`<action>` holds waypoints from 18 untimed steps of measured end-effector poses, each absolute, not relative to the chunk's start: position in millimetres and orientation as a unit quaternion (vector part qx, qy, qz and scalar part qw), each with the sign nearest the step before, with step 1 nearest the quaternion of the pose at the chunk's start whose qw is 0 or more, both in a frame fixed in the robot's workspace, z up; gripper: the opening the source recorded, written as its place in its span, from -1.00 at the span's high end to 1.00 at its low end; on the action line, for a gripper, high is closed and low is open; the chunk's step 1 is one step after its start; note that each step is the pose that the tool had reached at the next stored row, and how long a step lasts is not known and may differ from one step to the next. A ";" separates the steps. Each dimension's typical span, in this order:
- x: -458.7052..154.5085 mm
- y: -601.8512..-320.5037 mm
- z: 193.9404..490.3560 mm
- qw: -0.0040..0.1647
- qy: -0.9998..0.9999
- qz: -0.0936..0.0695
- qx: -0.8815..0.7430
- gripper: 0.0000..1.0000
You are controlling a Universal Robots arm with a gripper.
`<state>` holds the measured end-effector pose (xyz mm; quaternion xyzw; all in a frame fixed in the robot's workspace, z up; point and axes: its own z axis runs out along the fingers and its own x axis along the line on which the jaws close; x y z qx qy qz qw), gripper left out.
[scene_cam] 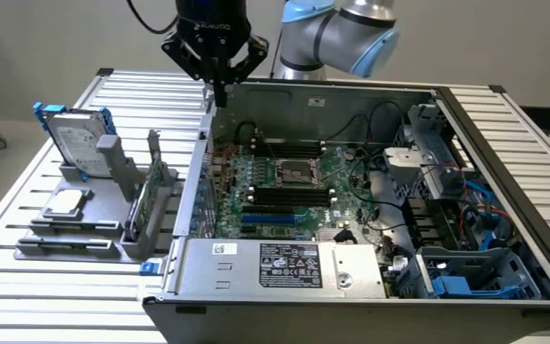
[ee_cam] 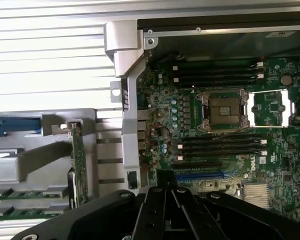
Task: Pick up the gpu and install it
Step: 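Reach for the gpu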
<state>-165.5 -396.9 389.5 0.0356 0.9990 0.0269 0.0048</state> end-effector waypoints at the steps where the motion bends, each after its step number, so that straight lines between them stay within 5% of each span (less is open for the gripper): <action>1: -170.2 -396.6 388.9 0.004 0.999 0.027 0.036 0.79; 18: -247.6 -395.1 375.4 -0.008 0.999 0.025 0.036 0.79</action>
